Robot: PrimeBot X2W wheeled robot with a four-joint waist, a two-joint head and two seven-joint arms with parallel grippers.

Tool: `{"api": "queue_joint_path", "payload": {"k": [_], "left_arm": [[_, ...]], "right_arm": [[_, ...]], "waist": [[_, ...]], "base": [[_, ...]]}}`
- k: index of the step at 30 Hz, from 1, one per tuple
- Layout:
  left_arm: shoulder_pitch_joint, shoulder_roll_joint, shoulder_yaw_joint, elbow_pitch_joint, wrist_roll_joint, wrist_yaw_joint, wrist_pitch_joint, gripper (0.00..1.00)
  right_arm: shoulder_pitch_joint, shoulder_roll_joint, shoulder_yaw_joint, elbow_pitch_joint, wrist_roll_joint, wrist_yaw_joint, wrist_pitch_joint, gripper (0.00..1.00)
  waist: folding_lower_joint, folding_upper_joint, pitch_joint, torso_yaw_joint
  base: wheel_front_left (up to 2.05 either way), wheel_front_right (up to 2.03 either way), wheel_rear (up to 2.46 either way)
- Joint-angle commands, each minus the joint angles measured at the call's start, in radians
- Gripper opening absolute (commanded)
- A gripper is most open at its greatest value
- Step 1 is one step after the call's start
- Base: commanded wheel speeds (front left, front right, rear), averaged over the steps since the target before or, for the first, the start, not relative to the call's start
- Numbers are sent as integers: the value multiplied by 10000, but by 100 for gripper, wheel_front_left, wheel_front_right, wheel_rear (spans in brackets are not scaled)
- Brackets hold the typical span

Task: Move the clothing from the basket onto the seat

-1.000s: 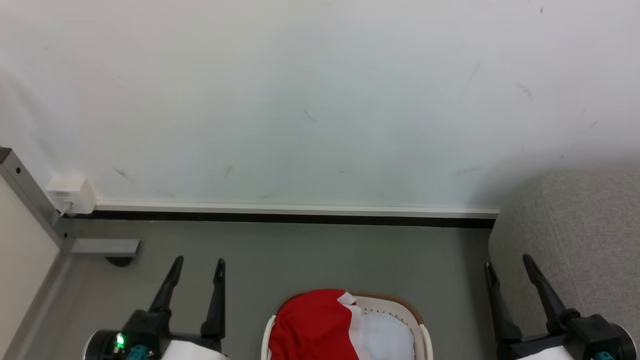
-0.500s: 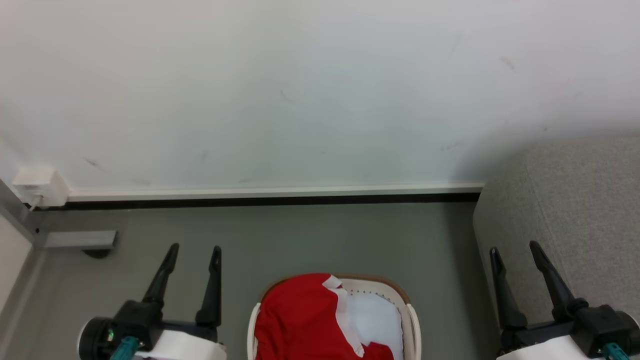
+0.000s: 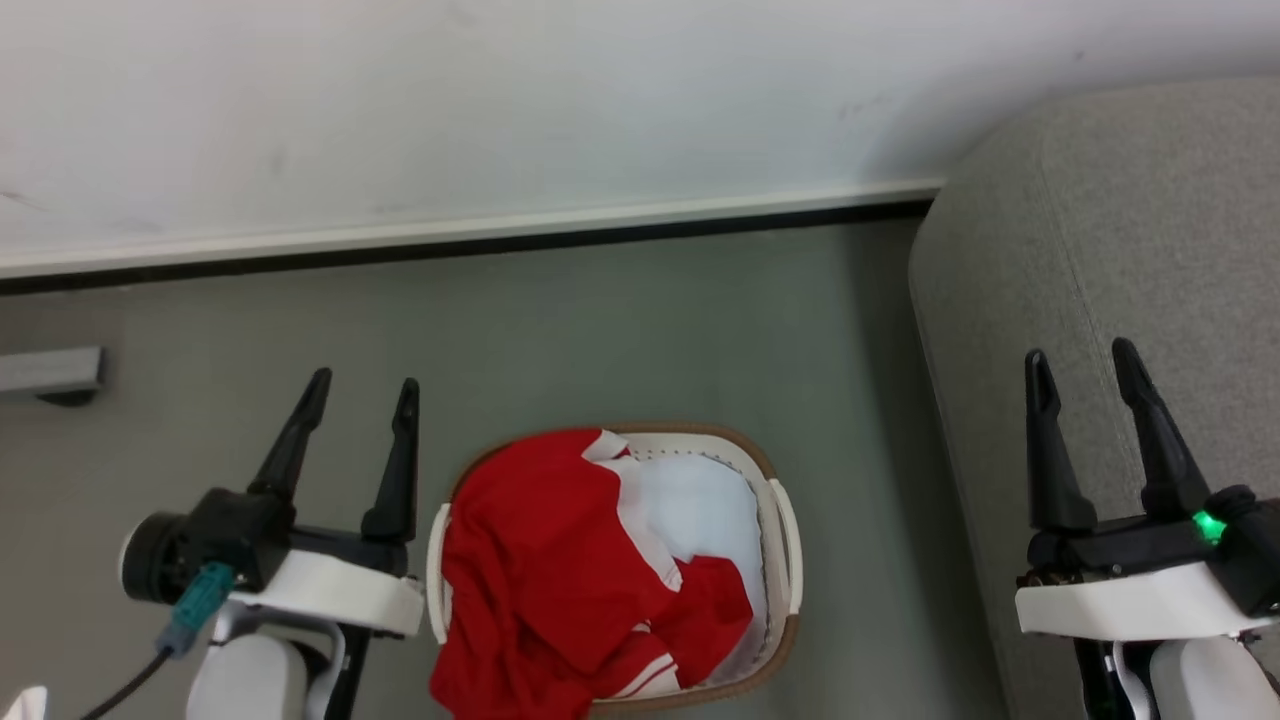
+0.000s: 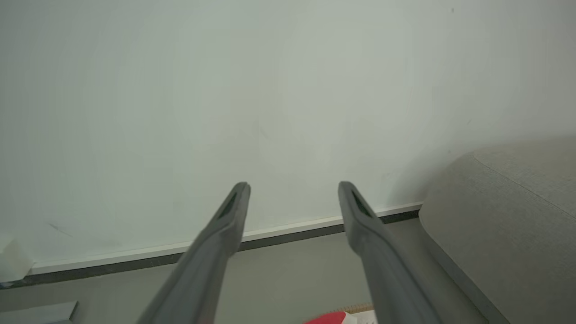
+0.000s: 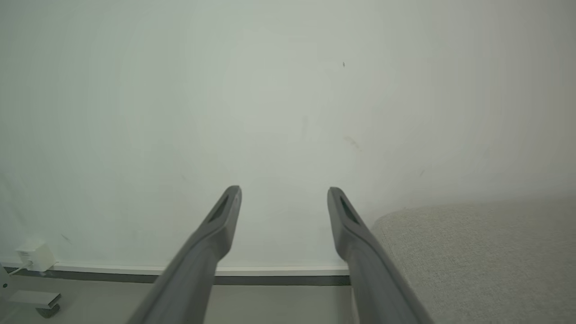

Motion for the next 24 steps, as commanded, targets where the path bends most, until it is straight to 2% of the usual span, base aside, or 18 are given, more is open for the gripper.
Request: {"api": "queue_joint_path", "payload": {"k": [1, 6, 11, 17, 24], "left_arm": [[-237, 142, -4, 113, 51, -35, -3, 100], [-973, 429, -330, 1165, -93, -199, -3, 100], [-1835, 818, -1044, 2996, -452, -277, -5, 100], [-3170, 1483, -3047, 5229, -1630, -269, 492, 100], [-4512, 2162, -4885, 6836, -2781, -266, 1512, 100]], "right_arm": [[-197, -20, -41, -81, 90, -19, -1, 100], [-603, -20, -63, -357, 164, -19, 0, 100], [-913, -20, 91, -626, 620, -19, 1, 100], [-1149, -20, 277, -899, 817, -19, -1, 100], [-1398, -19, 461, -1115, 1073, -19, -1, 100]], "waist": [[-1, 0, 728, -450], [-1, 0, 1649, -844], [-1, 0, 2457, -1281], [-1, 0, 3182, -1767], [-1, 0, 4031, -2377]], "base": [[0, 0, 0], [0, 0, 0], [0, 0, 0], [0, 0, 0], [0, 0, 0]]}}
